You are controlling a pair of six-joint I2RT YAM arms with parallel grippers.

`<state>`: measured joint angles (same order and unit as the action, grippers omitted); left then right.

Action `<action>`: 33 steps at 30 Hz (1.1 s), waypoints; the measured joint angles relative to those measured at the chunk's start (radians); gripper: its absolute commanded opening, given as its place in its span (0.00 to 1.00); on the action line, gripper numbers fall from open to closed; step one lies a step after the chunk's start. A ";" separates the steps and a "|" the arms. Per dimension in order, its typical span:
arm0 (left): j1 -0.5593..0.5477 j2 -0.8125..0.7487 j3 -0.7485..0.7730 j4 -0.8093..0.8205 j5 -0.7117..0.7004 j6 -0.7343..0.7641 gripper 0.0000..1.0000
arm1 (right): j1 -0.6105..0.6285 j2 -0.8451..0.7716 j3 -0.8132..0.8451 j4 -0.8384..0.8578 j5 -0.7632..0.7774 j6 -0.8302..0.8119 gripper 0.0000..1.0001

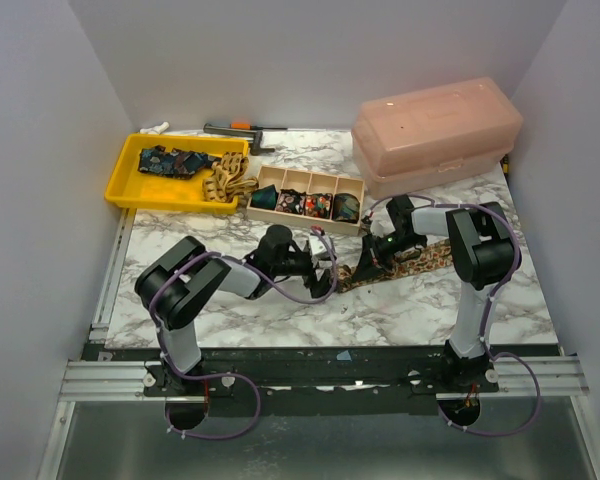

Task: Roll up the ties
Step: Roll the tie at the center of the board.

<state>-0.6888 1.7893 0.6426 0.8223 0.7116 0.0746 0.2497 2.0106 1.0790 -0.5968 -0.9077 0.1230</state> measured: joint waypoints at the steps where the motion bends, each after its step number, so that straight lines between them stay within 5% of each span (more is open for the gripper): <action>1: -0.012 0.000 -0.005 0.007 -0.001 0.001 0.95 | 0.000 0.000 0.000 0.000 0.000 0.000 0.00; 7: -0.091 0.030 0.011 0.002 -0.031 0.002 0.99 | 0.000 0.000 0.000 0.000 0.000 0.000 0.00; 11: -0.118 0.079 0.057 -0.013 -0.100 0.021 0.71 | 0.000 -0.001 0.000 0.000 -0.002 0.000 0.00; 20: -0.119 0.093 0.084 -0.135 -0.166 0.143 0.55 | 0.005 -0.032 -0.024 0.028 -0.003 -0.009 0.00; 26: -0.119 0.093 0.101 -0.172 -0.150 0.172 0.21 | 0.006 -0.065 -0.045 0.050 0.000 -0.019 0.00; 30: -0.118 0.093 0.101 -0.166 -0.127 0.176 0.21 | 0.006 -0.086 -0.046 0.052 -0.008 -0.018 0.00; 33: -0.117 0.093 0.102 -0.165 -0.124 0.173 0.31 | 0.008 -0.105 -0.046 0.060 -0.014 -0.009 0.00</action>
<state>-0.8062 1.8824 0.7444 0.6575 0.5880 0.2474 0.2573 1.9060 1.0328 -0.5365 -0.9215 0.1143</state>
